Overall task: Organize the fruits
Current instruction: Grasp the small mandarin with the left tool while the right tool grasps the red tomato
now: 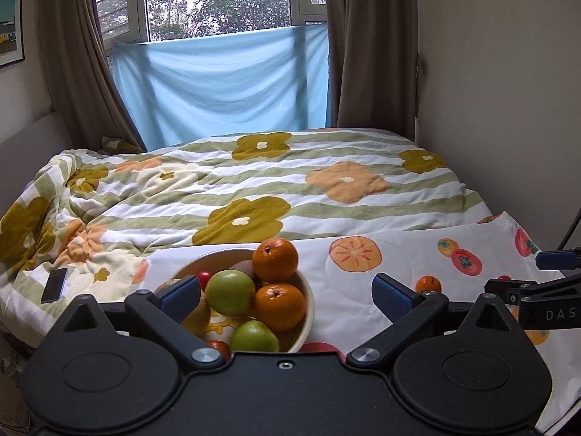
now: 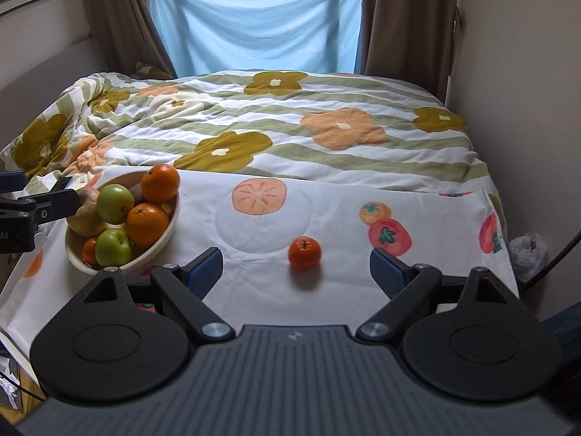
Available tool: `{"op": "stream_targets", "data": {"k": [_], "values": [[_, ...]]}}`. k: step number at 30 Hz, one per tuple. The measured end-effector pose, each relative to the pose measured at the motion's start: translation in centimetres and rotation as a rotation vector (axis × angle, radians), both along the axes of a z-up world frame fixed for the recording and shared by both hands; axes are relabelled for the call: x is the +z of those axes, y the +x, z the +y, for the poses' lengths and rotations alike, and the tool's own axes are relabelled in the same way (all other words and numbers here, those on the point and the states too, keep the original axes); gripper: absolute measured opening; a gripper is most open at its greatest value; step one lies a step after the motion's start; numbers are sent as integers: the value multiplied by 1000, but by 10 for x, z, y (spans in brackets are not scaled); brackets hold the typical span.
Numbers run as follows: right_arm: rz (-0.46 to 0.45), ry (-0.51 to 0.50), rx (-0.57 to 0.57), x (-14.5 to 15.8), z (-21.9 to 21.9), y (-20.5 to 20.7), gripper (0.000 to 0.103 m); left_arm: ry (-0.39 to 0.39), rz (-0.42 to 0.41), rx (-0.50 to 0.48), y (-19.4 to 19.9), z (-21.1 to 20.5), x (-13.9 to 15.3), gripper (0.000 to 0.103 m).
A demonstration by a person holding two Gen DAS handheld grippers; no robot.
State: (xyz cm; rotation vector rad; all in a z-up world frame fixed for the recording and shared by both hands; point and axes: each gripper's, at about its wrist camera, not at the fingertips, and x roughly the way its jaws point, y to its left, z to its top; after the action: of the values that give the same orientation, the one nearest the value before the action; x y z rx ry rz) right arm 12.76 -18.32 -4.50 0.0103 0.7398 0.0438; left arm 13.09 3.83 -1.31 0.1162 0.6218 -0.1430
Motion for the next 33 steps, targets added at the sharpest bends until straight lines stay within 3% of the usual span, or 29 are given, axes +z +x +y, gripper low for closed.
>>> {"op": "stream_targets", "data": {"k": [10,21,23,27,33], "values": [[41,41,-74,-32,-89,15,103,3,30,-84,11,-93,-34,102],[52,100,-77,-77,-126,48,99,93,54,-161,49,-168,-94,96],[58,105,-82,-82,-128,54,94,96,58,-170,56,-174,-100,92],[71,130,-95,-91,-135,59,94,110,75,-173,68,-181,-110,87],[99,135,-78,-101,-134,60,77,118,114,-180,78,-187,-125,74]]}}
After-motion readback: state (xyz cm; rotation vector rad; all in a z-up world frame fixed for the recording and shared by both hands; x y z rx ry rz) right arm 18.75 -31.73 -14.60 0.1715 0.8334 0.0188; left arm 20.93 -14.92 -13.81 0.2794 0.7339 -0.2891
